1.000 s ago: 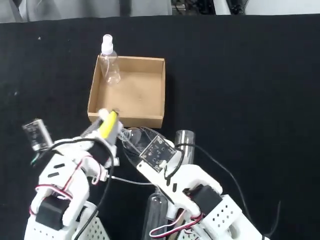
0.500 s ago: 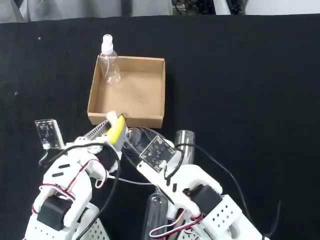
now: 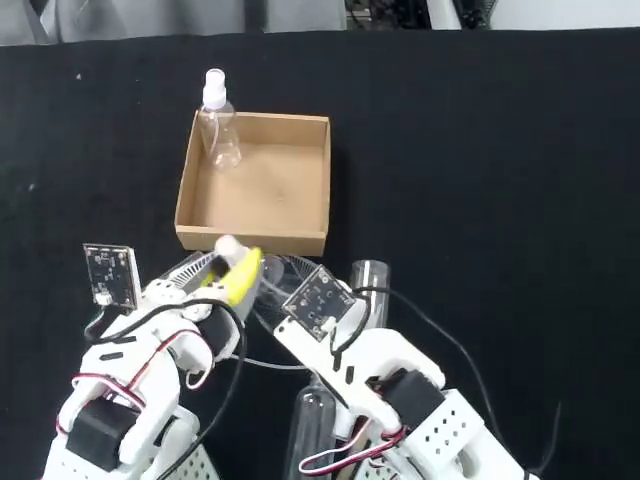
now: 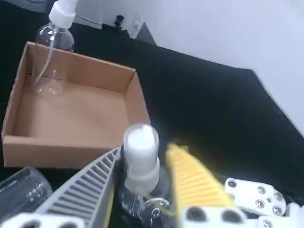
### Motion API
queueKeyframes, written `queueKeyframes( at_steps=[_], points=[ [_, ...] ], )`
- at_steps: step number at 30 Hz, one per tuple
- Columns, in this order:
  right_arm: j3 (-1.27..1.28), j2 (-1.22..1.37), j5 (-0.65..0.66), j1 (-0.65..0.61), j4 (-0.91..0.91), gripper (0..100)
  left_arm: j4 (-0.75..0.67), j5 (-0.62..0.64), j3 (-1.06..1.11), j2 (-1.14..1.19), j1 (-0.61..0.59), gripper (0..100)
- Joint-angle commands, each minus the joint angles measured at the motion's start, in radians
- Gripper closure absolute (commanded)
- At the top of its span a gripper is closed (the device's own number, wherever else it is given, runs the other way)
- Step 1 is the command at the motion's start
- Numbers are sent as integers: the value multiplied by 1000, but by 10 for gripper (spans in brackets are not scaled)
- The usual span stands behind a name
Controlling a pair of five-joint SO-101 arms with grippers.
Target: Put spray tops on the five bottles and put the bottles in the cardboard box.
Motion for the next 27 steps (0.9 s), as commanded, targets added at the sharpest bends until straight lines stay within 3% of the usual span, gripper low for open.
queueKeyframes(
  at_steps=[1,8,16,27],
  points=[
    [-18,-21,-9,-9,-29,974,26,112,-64,0,8,681],
    [-18,-21,-9,-11,-29,974,28,133,-76,0,5,673],
    [-18,-21,-9,-9,-29,974,26,175,-119,0,-131,672],
    [-18,-21,-9,-8,-29,974,20,227,-119,0,-162,672]
  ],
)
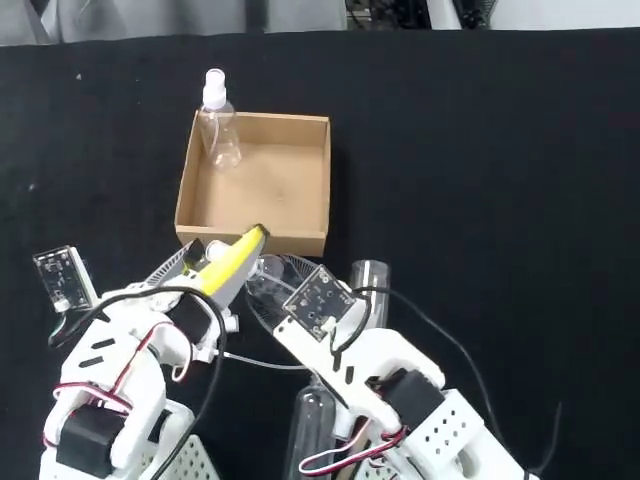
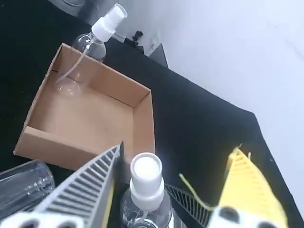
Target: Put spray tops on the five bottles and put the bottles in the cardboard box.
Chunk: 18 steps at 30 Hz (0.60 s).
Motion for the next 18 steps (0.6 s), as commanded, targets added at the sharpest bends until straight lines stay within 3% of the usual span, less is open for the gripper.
queueKeyframes(
  at_steps=[1,12,18],
  points=[
    [-18,-21,-8,-8,-29,974,-5,51,-58,0,-54,672],
    [-36,-22,-5,-6,-29,987,-8,92,-73,0,-159,672],
    [-53,-22,-6,-5,-31,987,-129,97,1,0,-223,672]
  ],
)
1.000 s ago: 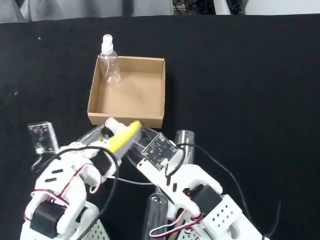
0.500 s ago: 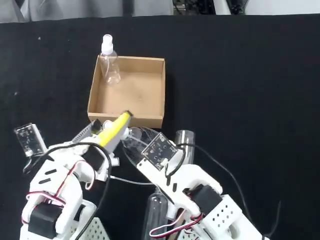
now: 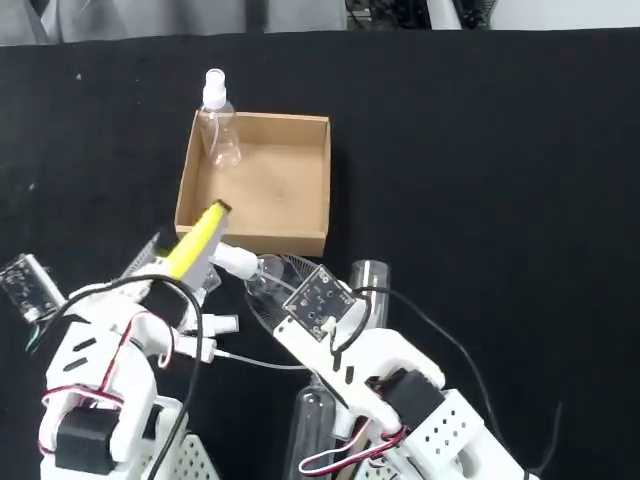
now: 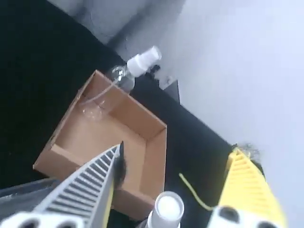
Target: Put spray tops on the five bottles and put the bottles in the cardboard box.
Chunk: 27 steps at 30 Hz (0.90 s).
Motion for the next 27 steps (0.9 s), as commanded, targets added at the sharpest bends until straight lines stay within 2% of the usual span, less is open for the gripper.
queueKeyframes(
  at_steps=[1,7,15,21,27],
  points=[
    [-54,-27,-6,-5,-31,987,-114,25,19,0,-70,672],
    [-27,-160,-6,-5,-29,987,-222,68,99,0,-111,672],
    [74,-380,-2,-5,-18,987,-242,63,127,0,-101,672],
    [74,-420,0,-6,34,987,-242,61,130,0,-99,672],
    [73,-420,0,-6,34,987,-244,-44,196,0,22,672]
  ],
)
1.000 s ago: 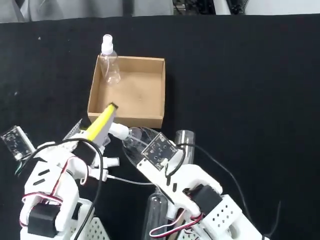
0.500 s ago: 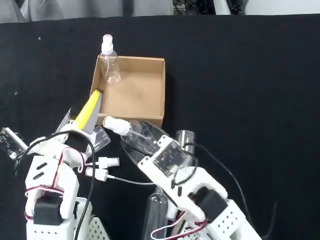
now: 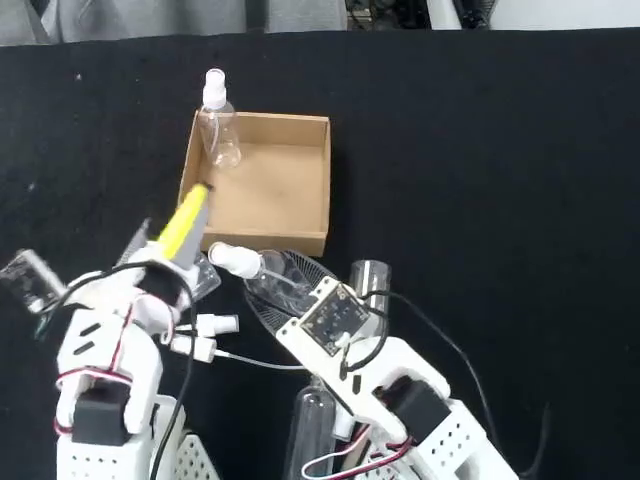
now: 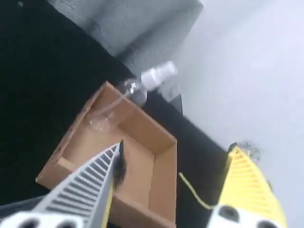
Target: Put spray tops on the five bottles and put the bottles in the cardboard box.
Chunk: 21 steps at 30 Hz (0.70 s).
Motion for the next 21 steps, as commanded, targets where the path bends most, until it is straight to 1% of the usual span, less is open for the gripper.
queueKeyframes(
  at_steps=[1,5,10,13,15,18,21],
  points=[
    [-16,-170,-2,-3,3,987,-21,-80,22,-5,105,672],
    [-24,-170,-6,3,5,987,-21,-94,35,-5,128,672],
    [-25,-170,-8,68,-2,987,-21,-94,35,-5,130,672],
    [-25,-170,-8,71,-3,987,-21,-94,35,-5,136,672],
    [-25,-170,-8,71,-2,987,-18,-97,39,-5,170,672],
    [-25,-170,-8,71,2,987,-20,-149,67,-5,231,672],
    [-25,-170,-8,71,3,987,-20,-143,65,-5,242,672]
  ],
)
